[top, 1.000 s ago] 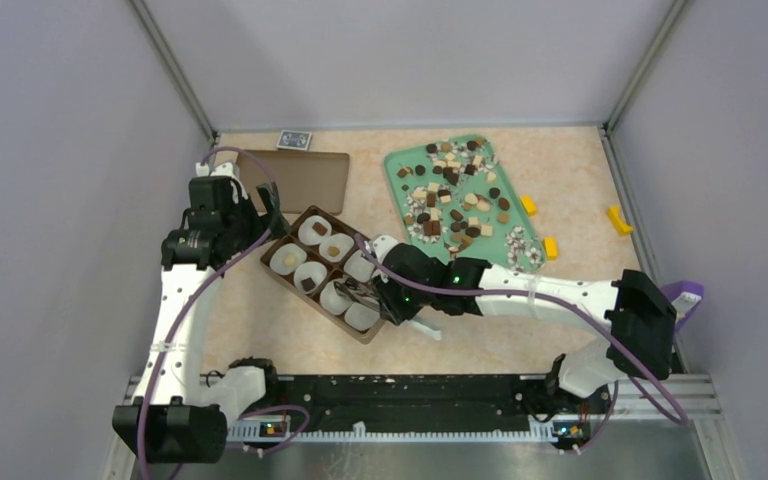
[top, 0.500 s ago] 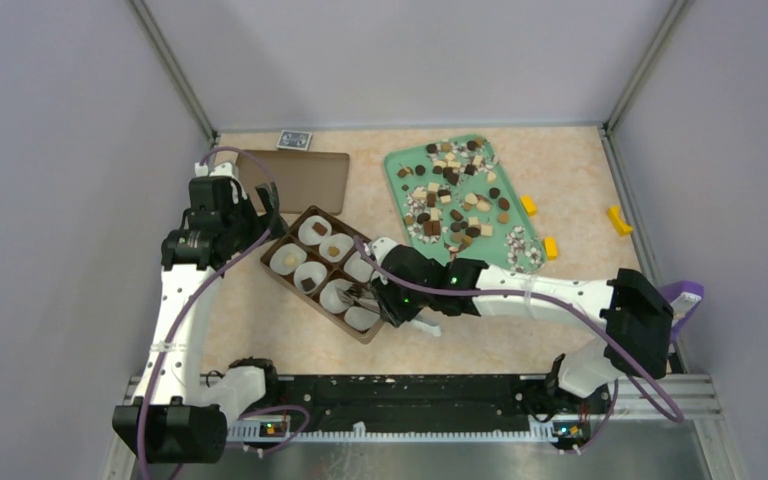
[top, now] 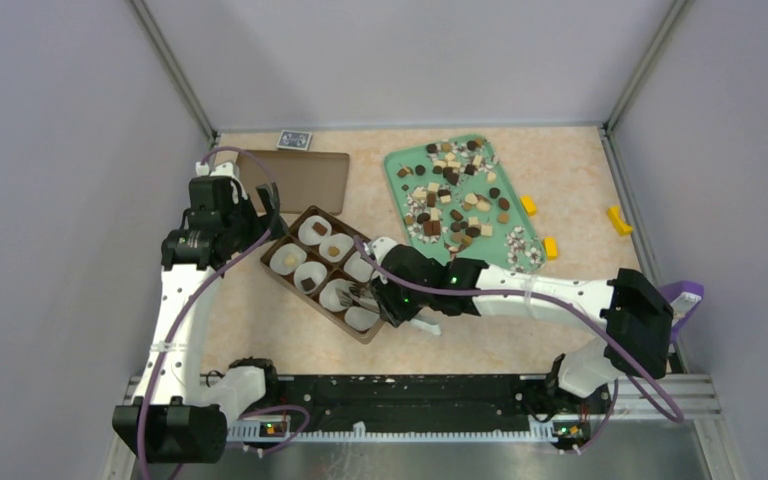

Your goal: Pack the chocolate

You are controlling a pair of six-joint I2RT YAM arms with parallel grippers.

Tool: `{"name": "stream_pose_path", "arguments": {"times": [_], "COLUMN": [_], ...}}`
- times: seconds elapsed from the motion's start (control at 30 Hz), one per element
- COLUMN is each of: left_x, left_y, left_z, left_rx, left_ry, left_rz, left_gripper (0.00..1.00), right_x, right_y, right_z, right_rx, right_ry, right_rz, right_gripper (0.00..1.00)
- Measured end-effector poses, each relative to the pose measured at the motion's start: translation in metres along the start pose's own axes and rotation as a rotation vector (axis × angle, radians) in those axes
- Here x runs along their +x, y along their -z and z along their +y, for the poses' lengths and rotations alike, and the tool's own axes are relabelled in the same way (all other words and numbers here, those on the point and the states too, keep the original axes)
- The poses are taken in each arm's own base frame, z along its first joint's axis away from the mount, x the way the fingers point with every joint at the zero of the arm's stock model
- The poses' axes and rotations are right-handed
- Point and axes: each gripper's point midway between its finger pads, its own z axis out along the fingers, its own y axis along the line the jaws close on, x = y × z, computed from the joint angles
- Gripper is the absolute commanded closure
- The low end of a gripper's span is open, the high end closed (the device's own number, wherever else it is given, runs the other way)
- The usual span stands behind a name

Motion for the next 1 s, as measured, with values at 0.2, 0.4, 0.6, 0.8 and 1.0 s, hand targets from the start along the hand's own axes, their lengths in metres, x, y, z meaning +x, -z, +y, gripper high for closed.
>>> {"name": "stream_pose_path", "arguments": {"times": [0.2, 0.4, 0.6, 0.8, 1.0], "left_x": [0.0, 0.0, 0.0, 0.0, 0.0], "left_y": [0.0, 0.0, 0.0, 0.0, 0.0], "left_z": [0.0, 0.0, 0.0, -0.001, -0.002], "left_rx": [0.0, 0.001, 0.001, 0.003, 0.009], "left_ry": [0.0, 0.0, 0.0, 0.001, 0.001], "left_rz": [0.0, 0.001, 0.0, 0.001, 0.003], "left_gripper": [0.01, 0.01, 0.01, 0.01, 0.01], "right_x": [-0.009, -0.047, -0.05, 0.023, 0.049], "right_y": [0.007, 0.051, 0.099, 0.11, 0.112], "right_z": [-0.001, -0.022, -0.136, -0.186, -0.191], "right_rx": [0.01, 0.071, 0.308, 0.516, 0.563], "right_ry": [-0.002, -0.055, -0.358, -0.488, -0.485], "right_rz": [-0.036, -0.207, -0.339, -0.18, -0.092], "right_gripper": [0.65, 0.66, 0.65, 0.6, 0.58]}}
